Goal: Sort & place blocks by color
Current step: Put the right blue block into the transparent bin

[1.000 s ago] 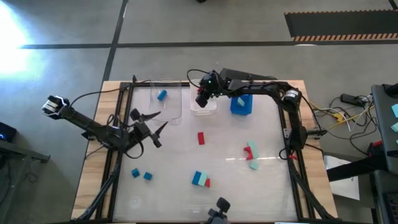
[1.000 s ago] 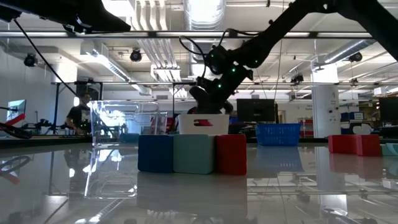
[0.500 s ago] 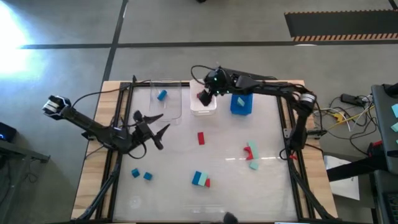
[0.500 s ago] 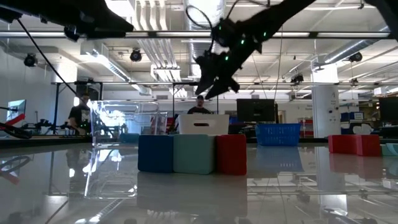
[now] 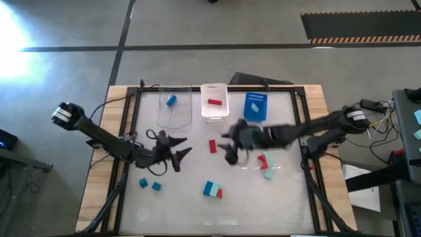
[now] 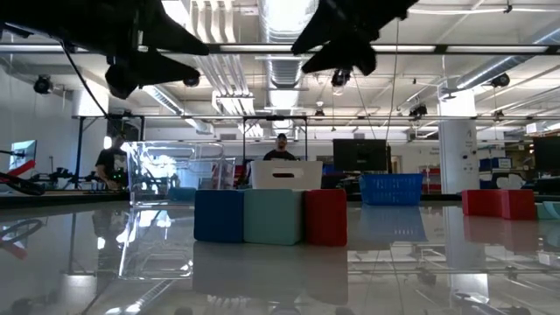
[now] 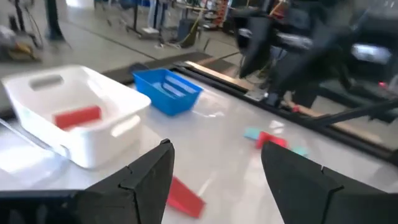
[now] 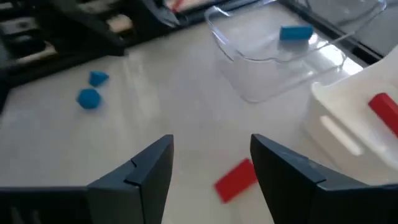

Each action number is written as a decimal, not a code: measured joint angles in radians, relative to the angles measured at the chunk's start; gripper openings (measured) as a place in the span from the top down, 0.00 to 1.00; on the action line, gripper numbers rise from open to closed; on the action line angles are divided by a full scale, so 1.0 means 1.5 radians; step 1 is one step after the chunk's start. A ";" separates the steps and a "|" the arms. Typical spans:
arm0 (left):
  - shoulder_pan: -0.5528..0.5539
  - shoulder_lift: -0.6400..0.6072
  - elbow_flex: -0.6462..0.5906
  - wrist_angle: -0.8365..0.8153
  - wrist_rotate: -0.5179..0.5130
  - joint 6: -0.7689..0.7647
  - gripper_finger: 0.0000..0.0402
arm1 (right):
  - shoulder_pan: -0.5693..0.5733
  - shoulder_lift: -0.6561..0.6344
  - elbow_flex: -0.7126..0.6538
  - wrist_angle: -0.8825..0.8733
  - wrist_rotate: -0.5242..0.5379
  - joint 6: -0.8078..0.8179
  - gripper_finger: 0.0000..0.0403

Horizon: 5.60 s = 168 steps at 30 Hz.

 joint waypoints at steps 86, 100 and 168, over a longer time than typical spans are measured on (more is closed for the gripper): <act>-0.155 0.285 0.323 -0.947 0.590 -0.853 0.44 | 0.282 -0.237 -0.154 -0.123 0.424 -0.061 0.50; -0.164 0.308 0.323 -0.944 0.607 -0.852 0.56 | 0.282 -0.237 -0.154 -0.123 0.424 -0.064 0.50; 0.047 0.260 0.503 -0.979 0.444 -0.387 0.71 | 0.140 -0.246 -0.301 0.230 0.188 -0.325 0.53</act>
